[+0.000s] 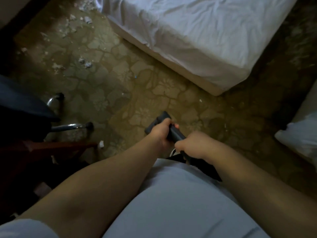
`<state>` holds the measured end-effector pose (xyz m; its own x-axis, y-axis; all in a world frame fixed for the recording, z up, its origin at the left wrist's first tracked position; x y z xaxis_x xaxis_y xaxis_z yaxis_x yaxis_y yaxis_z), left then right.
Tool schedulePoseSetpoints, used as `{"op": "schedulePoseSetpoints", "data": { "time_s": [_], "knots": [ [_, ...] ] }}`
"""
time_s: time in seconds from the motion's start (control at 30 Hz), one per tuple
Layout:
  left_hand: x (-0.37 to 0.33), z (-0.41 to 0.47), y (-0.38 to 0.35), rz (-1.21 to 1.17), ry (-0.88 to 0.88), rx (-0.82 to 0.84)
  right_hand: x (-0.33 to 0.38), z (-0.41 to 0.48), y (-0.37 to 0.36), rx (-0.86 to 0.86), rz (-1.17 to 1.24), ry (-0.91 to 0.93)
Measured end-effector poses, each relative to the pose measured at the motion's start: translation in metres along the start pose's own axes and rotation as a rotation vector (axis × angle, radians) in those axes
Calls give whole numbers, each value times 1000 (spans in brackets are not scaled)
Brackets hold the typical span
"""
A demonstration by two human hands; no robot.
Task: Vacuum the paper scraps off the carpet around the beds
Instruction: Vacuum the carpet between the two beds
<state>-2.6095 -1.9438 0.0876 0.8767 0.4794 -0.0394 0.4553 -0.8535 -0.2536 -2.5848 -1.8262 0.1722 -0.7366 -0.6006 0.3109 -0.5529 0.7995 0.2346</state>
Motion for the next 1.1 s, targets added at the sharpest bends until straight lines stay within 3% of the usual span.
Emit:
{"op": "schedulePoseSetpoints", "data": {
  "time_s": [0.27,0.43,0.63,0.93,1.1],
  "knots": [
    [26,-6,-28,51,-17,6,-35,-11,15,-5,98,25],
    [-8,-18,-26,57,-56,27,-8,-7,17,-21,129,68],
    [-87,-12,13,36,-142,-3,68,19,-9,-39,64,118],
    [-257,-5,99,74,-115,-52,233,78,-78,-45,105,117],
    [-316,-7,125,68,-105,-68,298,90,-92,-47,36,121]
  ]
}}
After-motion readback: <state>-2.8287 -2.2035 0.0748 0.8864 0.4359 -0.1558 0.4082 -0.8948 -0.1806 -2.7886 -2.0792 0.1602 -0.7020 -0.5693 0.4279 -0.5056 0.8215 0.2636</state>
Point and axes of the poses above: each hand's wrist, its own z-axis towards the middle knuckle, its own y-axis out of the back of the hand, x = y × z, the point moved 5 cm from there along z, towards the middle knuckle, and after that the axes turned 3 degrees about y, right-handed, at the moved point
